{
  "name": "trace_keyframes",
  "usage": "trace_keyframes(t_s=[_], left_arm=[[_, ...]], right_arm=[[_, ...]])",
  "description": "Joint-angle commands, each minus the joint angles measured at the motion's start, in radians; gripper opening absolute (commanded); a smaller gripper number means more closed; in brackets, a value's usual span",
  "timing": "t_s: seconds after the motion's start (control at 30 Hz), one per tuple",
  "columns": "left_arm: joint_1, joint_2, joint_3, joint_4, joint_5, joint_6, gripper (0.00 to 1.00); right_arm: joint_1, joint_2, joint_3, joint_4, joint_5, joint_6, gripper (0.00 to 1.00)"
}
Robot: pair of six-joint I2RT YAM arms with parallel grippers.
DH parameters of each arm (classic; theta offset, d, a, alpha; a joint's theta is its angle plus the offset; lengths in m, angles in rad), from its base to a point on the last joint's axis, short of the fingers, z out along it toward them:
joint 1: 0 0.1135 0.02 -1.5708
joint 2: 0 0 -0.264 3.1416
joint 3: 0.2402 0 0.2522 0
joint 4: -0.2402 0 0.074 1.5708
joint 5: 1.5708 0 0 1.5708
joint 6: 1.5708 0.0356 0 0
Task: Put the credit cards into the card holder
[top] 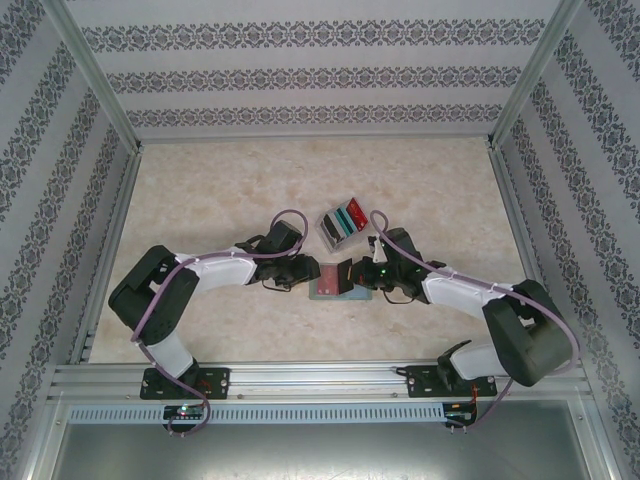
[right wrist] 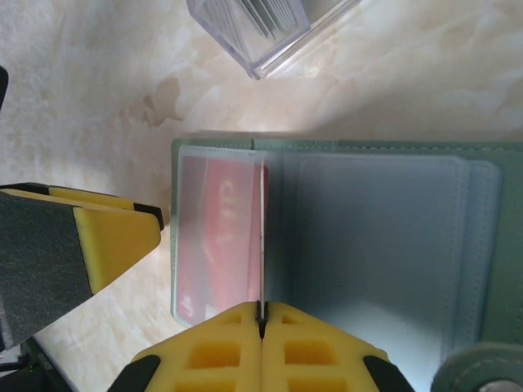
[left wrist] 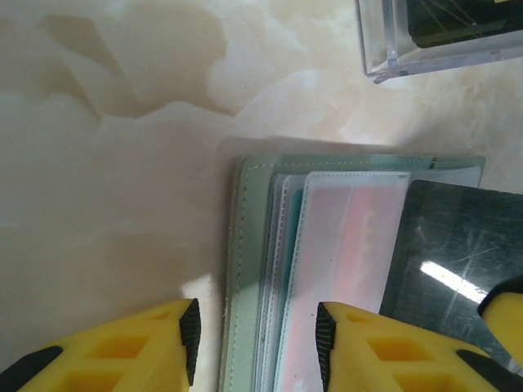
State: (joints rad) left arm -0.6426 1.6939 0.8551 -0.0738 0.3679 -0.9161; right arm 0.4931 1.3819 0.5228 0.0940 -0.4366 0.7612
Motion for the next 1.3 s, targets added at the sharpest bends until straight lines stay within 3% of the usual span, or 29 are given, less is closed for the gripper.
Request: trace_keyframes(t_s=[0.0, 0.33, 0.7, 0.9, 1.03, 1.27], left_arm=[[-0.014, 0.016, 0.03, 0.016, 0.019, 0.001, 0.44], [-0.015, 0.041, 0.033, 0.0, 0.024, 0.002, 0.35], [-0.017, 0.052, 0.025, -0.016, 0.01, -0.004, 0.27], [-0.018, 0.04, 0.011, -0.014, -0.003, -0.012, 0.27], [-0.017, 0.041, 0.015, -0.014, 0.0, -0.012, 0.27], [-0.017, 0.038, 0.018, -0.015, 0.0, -0.012, 0.26]], right_arm=[[-0.011, 0.022, -0.032, 0.111, -0.04, 0.02, 0.01], [-0.023, 0.116, -0.09, 0.294, -0.113, 0.12, 0.01], [-0.021, 0.127, -0.112, 0.36, -0.137, 0.212, 0.01], [-0.034, 0.014, -0.127, 0.276, -0.071, 0.187, 0.01], [-0.025, 0.067, -0.133, 0.314, -0.101, 0.187, 0.01], [-0.001, 0.12, -0.135, 0.317, -0.05, 0.184, 0.0]])
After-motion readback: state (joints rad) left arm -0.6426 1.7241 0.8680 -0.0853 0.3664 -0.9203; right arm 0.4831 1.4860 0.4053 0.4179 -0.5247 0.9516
